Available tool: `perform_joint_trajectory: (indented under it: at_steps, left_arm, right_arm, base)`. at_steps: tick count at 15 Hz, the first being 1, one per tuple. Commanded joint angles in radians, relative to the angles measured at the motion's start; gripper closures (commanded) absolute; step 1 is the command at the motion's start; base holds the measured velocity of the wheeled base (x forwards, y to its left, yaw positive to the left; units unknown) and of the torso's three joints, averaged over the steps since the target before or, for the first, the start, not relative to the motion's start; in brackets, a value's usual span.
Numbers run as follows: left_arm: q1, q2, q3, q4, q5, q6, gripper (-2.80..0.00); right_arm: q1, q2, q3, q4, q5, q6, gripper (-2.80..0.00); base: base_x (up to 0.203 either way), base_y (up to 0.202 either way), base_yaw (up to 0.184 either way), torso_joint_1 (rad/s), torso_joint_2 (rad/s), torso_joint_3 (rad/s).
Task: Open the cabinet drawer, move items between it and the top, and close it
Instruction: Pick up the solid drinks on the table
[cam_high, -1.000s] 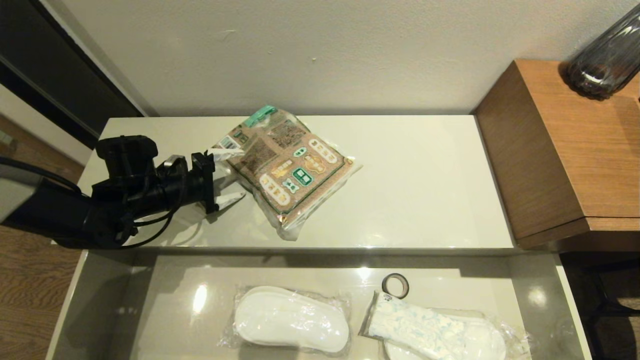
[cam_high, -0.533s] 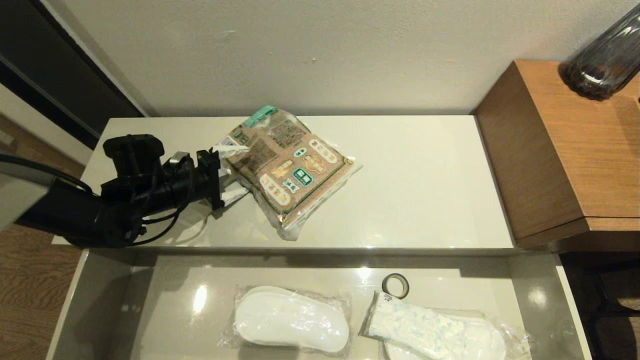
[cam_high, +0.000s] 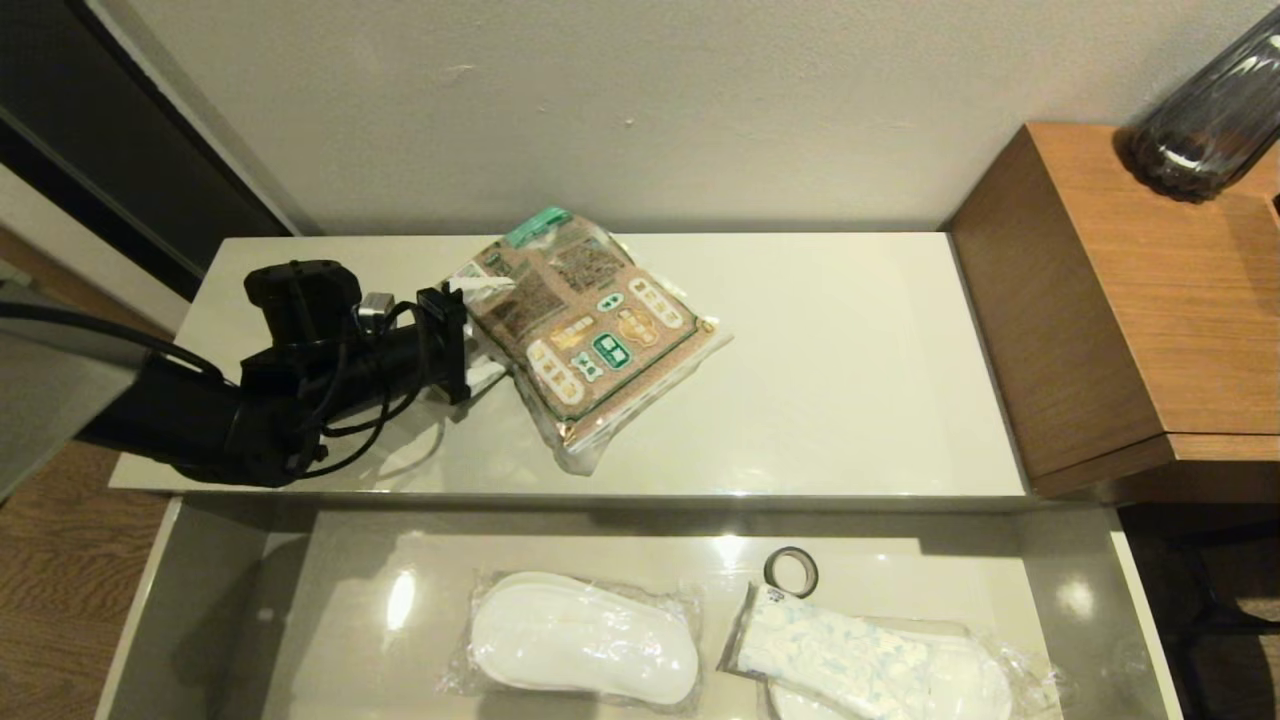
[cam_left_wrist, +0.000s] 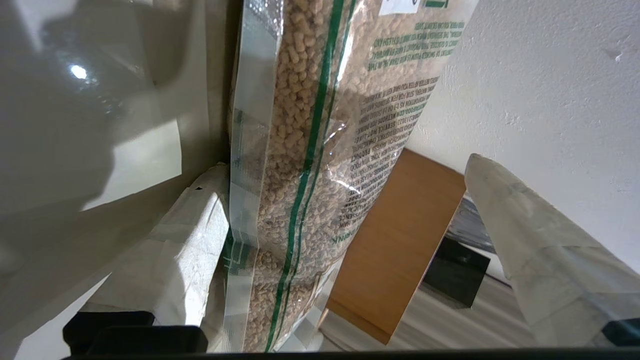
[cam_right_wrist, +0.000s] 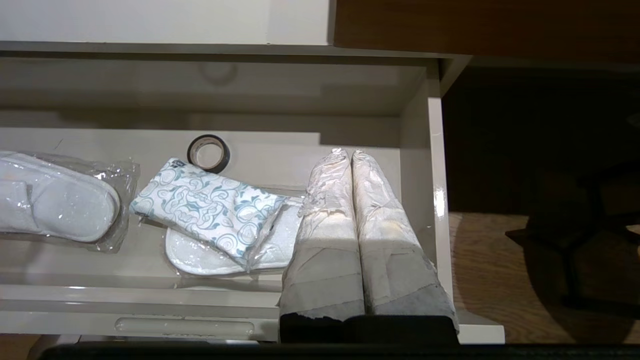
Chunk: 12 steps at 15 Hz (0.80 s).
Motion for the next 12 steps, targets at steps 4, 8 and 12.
perform_joint_trajectory:
  at_steps: [4, 8, 12]
  left_arm:
    - [-0.086, 0.021, 0.014, -0.008, 0.122, 0.076, -2.80]
    - [-0.098, 0.023, 0.075, -0.106, 0.096, 0.093, -2.80]
    - [-0.107, 0.079, 0.143, -0.280, 0.009, 0.070, -2.80]
  right_arm:
    - [0.000, 0.001, 0.000, 0.000, -0.001, -0.001, 0.00]
    - [0.000, 0.001, 0.001, 0.000, 0.000, -0.001, 0.00]
    - [0.000, 0.001, 0.001, 0.000, 0.000, -0.001, 0.00]
  base:
    - [0.000, 0.000, 0.000, 0.000, 0.00, 0.000]
    - [0.000, 0.000, 0.000, 0.000, 0.00, 0.000]
    - [0.000, 0.000, 0.000, 0.000, 0.00, 0.000]
